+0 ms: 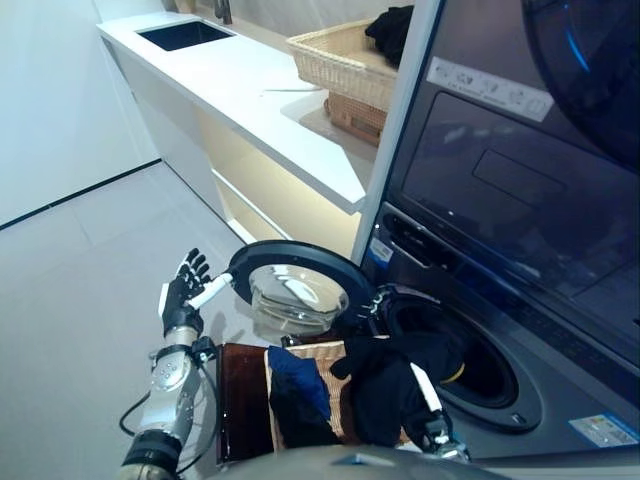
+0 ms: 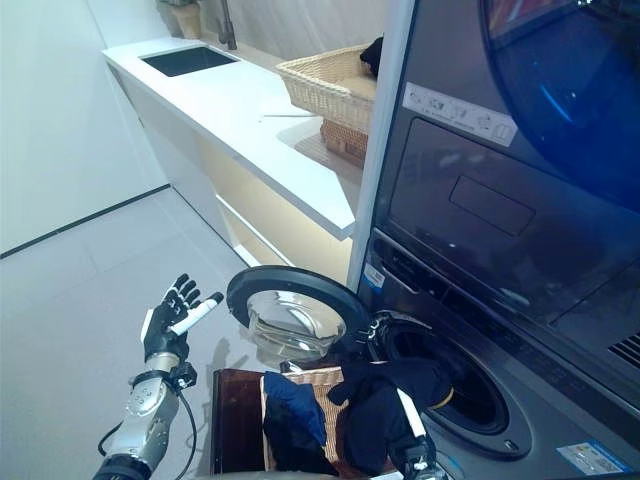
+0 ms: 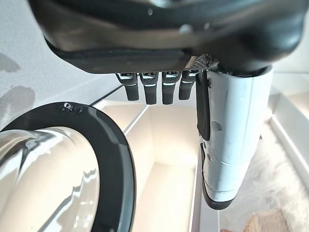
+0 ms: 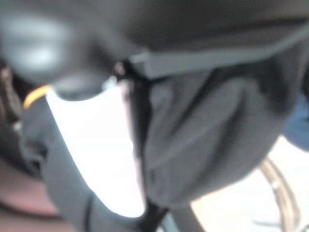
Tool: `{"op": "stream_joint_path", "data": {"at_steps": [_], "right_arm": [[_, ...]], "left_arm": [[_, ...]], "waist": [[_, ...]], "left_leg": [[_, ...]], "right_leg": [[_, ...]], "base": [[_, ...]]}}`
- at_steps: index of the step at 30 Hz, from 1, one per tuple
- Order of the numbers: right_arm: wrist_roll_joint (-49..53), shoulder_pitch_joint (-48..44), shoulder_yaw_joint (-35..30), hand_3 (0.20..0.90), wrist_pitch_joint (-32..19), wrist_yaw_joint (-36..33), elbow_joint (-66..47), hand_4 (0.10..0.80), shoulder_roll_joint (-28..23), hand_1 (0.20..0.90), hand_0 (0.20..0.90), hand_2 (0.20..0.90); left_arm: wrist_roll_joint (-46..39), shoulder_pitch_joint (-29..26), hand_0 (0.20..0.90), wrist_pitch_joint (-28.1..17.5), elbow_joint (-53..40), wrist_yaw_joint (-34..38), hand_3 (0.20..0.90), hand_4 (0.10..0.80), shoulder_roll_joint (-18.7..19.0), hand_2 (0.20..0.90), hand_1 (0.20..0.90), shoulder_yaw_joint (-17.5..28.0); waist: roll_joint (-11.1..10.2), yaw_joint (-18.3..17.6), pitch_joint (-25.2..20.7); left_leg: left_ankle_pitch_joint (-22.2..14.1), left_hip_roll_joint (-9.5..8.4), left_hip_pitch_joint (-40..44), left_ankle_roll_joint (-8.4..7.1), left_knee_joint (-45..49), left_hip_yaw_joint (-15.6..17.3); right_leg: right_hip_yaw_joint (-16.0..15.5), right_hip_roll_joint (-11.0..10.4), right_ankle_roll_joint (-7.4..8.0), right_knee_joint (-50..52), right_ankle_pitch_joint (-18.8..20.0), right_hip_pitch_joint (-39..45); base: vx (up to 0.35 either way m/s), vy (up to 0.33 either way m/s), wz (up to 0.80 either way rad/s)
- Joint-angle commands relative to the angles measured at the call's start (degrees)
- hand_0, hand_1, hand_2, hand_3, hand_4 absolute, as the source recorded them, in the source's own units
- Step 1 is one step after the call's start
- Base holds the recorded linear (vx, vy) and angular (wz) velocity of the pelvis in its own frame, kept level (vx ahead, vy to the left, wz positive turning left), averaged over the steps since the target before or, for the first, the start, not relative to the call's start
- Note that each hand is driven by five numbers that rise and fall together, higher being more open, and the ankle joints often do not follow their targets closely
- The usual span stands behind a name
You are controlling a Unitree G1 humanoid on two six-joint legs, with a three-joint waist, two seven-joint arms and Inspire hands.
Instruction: Pick up the clothes and place them into the washing machine
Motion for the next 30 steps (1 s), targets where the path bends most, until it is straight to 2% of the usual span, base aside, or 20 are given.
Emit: {"op": "stream_joint_path", "data": {"at_steps": [1, 9, 14, 17, 30], "right_arm": [[1.12, -5.73, -4.44, 0.200, -2.23, 2.96, -2.13, 0.300, 0.05, 0.200, 0.200, 0.200], [3.77, -10.50, -7.96, 0.200, -4.01, 2.00, -1.09, 0.300, -1.34, 0.200, 0.200, 0.200], [4.58, -14.39, -8.25, 0.200, -5.41, 1.38, -3.26, 0.300, -2.39, 0.200, 0.200, 0.200], [5.31, -17.29, -9.44, 0.200, -8.08, 0.70, -6.47, 0.300, -3.90, 0.200, 0.200, 0.200], [6.08, -24.22, -16.56, 0.200, -18.11, -4.80, -12.81, 0.300, -7.89, 0.200, 0.200, 0.200]], "left_arm": [[-1.21, -5.36, 0.900, -8.18, -6.35, -1.13, 0.900, 0.800, 0.98, 0.900, 0.900, 3.10], [-4.86, -3.65, 0.900, -9.35, -12.61, -3.18, 0.900, 0.800, 0.06, 0.900, 0.900, 3.47], [-6.93, -3.20, 0.900, -10.10, -16.14, -4.72, 0.900, 0.800, 0.33, 0.900, 0.900, 3.72], [-7.85, -2.71, 0.900, -10.75, -18.62, -5.67, 0.900, 0.800, 0.95, 0.900, 0.900, 3.51], [-9.49, -0.92, 0.900, -12.33, -23.13, -5.62, 0.900, 0.800, 2.15, 0.900, 0.900, 4.84]], "waist": [[0.19, 0.03, 1.42], [3.30, 0.40, 5.20], [3.87, 2.14, 6.76], [4.13, 3.19, 7.36], [4.89, 4.28, 6.03]], "left_leg": [[-4.84, -2.66, 0.78, -2.01, 0.71, 0.70], [-5.23, -4.72, -5.37, -0.55, 4.35, 0.82], [-4.72, -5.29, -12.95, -0.09, 7.62, 1.14], [-3.77, -5.52, -18.53, 0.03, 9.06, 0.39], [-2.03, -5.89, -27.65, -0.34, 9.69, -3.35]], "right_leg": [[-2.43, -0.95, 1.42, 2.66, -1.30, -2.59], [-0.60, -2.41, 1.16, 10.58, -2.33, -12.10], [0.34, -3.08, 0.84, 13.87, -2.08, -20.31], [0.23, -3.44, 0.49, 15.66, -2.03, -26.02], [-1.50, -4.52, 0.17, 16.68, -1.80, -33.65]], "base": [[-0.063, 0.053, 0.06], [-0.125, 0.086, 0.02], [-0.158, 0.040, -0.07], [-0.133, -0.001, 0.16], [-0.024, -0.021, 0.19]]}}
